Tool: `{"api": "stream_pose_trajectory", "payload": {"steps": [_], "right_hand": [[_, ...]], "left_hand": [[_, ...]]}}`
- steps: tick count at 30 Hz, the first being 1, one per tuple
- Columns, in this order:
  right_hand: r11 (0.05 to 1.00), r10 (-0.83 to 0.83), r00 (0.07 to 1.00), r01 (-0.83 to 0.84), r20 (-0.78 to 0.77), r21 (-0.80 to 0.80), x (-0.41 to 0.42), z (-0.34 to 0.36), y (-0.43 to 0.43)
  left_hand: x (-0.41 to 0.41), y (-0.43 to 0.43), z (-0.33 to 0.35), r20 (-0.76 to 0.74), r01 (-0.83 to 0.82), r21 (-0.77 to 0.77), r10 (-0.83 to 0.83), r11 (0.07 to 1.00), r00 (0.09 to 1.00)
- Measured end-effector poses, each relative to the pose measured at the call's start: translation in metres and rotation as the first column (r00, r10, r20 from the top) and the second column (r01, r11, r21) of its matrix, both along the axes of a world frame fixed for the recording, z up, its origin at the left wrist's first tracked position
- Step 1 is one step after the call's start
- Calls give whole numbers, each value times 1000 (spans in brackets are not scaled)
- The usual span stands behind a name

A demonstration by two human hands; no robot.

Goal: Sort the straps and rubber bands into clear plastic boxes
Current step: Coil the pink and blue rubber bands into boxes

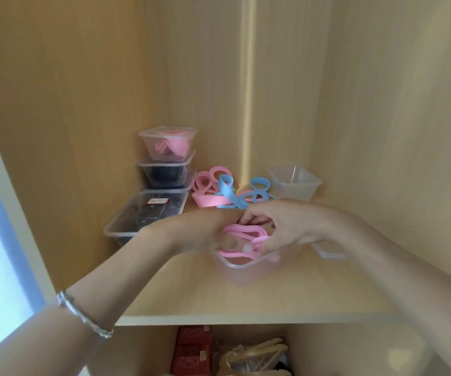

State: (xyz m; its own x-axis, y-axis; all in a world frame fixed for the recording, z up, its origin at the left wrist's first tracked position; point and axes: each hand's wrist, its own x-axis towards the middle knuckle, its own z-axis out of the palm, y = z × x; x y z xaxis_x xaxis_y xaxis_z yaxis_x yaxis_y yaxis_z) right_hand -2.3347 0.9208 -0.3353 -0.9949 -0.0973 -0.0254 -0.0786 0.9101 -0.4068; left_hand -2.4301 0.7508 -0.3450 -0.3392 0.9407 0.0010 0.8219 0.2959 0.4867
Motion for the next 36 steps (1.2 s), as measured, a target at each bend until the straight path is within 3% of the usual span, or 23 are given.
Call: {"api": "stream_pose_trajectory", "payload": {"steps": [3, 6, 8, 11, 15, 18, 21, 25, 28, 30, 32, 34, 36], "right_hand": [[997, 5, 999, -1, -45, 72, 5, 3, -2], [946, 27, 994, 8, -104, 324, 6, 9, -3], [927, 53, 993, -9, -107, 374, 2, 9, 1], [958, 79, 997, -76, -1, 278, -6, 6, 6], [998, 55, 985, -51, 165, -31, -10, 3, 18], [998, 31, 982, -41, 189, 51, -13, 3, 23], [988, -6, 991, -15, 135, 156, -22, -3, 16], [975, 6, 1000, -7, 3, 224, -30, -10, 14], [990, -2, 1000, 2, 2, 141, -24, -8, 13], [997, -71, 992, 67, -106, -35, -18, -2, 21], [955, -281, 911, 234, -301, -181, -15, 6, 40], [874, -481, 785, 461, -390, -151, -11, 11, 62], [779, -603, 762, 626, -237, 30, -3, 6, 76]], "left_hand": [[-1, 5, 7, 76, -3, -88, 10, 996, 997], [-5, 13, 12, 9, -4, -174, 5, 985, 1000], [-7, 18, 16, -28, 17, -232, -24, 973, 999], [-14, 22, 20, -74, 61, -314, -89, 947, 993], [-25, 28, 21, -247, 42, -444, -168, 895, 954], [-29, 27, 26, -348, -61, -501, -137, 863, 927], [-21, 24, 32, -424, -146, -474, -80, 869, 902], [-5, 19, 21, -399, -198, -262, 81, 945, 913], [-3, 21, 5, -386, -259, -216, 161, 941, 908], [-8, 22, 4, -392, -264, -186, 174, 946, 903], [-15, 20, 7, -406, -238, -160, 156, 958, 901], [-22, 17, 9, -405, -213, -168, 129, 963, 905], [-26, 16, 11, -390, -200, -172, 120, 965, 913]]}}
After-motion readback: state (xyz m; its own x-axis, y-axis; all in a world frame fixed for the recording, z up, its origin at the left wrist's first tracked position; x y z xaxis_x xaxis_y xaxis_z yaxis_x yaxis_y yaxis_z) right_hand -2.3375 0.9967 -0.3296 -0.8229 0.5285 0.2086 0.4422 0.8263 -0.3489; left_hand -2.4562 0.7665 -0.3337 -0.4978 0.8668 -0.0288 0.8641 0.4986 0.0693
